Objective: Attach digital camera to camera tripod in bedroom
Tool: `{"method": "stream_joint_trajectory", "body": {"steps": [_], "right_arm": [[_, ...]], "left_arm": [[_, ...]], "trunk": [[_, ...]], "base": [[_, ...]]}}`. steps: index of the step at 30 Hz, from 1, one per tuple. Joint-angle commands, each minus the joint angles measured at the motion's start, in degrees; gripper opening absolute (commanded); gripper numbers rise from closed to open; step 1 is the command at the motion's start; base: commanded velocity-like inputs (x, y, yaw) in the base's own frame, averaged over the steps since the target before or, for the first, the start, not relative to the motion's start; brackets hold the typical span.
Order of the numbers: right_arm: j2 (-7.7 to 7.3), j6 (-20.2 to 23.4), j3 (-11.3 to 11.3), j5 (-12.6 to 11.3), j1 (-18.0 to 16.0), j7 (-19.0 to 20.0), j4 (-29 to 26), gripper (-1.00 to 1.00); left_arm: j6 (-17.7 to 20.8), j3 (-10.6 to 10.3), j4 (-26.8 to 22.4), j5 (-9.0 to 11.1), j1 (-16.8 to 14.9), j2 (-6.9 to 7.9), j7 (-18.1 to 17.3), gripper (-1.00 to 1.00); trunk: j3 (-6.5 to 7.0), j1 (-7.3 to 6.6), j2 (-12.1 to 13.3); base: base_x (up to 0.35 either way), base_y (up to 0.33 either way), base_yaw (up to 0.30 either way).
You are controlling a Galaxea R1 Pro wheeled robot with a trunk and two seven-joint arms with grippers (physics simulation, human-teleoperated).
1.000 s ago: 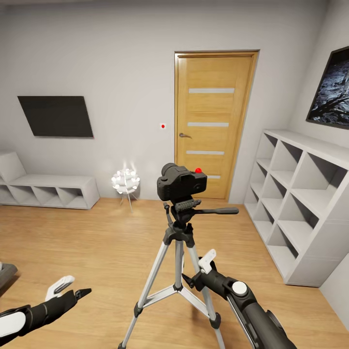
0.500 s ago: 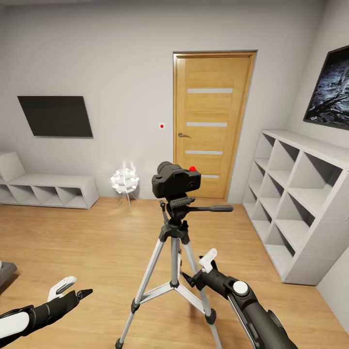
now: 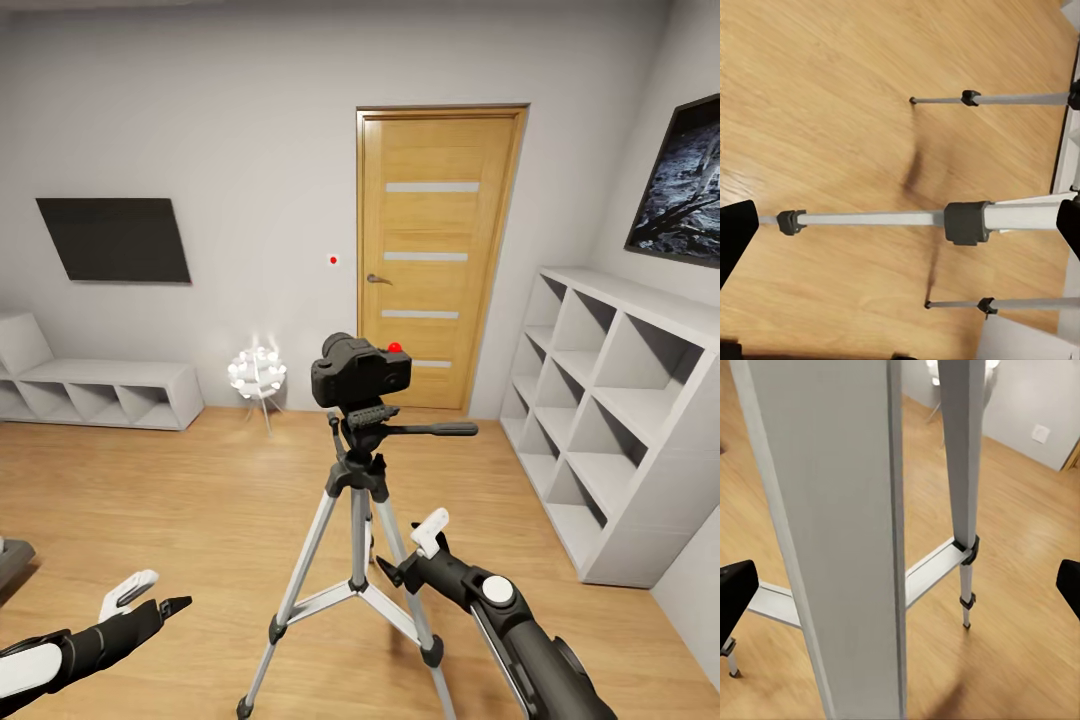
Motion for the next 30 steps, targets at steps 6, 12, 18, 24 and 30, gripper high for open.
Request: {"method": "stream_joint_trajectory", "body": {"steps": [6, 12, 18, 24, 30], "right_arm": [[-0.05, 0.34, 0.04, 0.37, -0.01, 0.22, -0.7, 1.0], [-0.32, 0.4, 0.04, 0.32, 0.06, 0.25, -1.23, 1.0], [-0.5, 0.5, 0.1, 0.29, 0.11, 0.32, -1.48, 1.0], [-0.51, 0.52, 0.11, 0.28, 0.13, 0.54, -1.56, 1.0], [-0.5, 0.52, 0.16, 0.28, 0.13, 0.59, -1.58, 1.0]], "left_arm": [[-0.37, -0.47, 0.15, 0.6, -0.22, -0.05, -0.34, 1.0], [-0.32, -0.47, 0.22, 0.6, -0.22, -0.04, -0.34, 1.0], [-0.29, -0.47, 0.25, 0.6, -0.22, -0.05, -0.34, 1.0], [-0.28, -0.47, 0.39, 0.6, -0.19, -0.04, -0.34, 1.0], [-0.28, -0.47, 0.48, 0.6, -0.14, -0.04, -0.35, 1.0]], "trunk": [[-0.14, 0.04, -0.14], [-0.14, 0.04, -0.14], [-0.14, 0.04, -0.14], [-0.14, 0.04, -0.14], [-0.14, 0.04, -0.14]], "base": [[-0.032, -0.01, 0.0], [-0.183, -0.064, 0.0], [-0.138, -0.04, 0.0], [-0.031, -0.009, 0.0], [-0.024, -0.002, 0.0]]}}
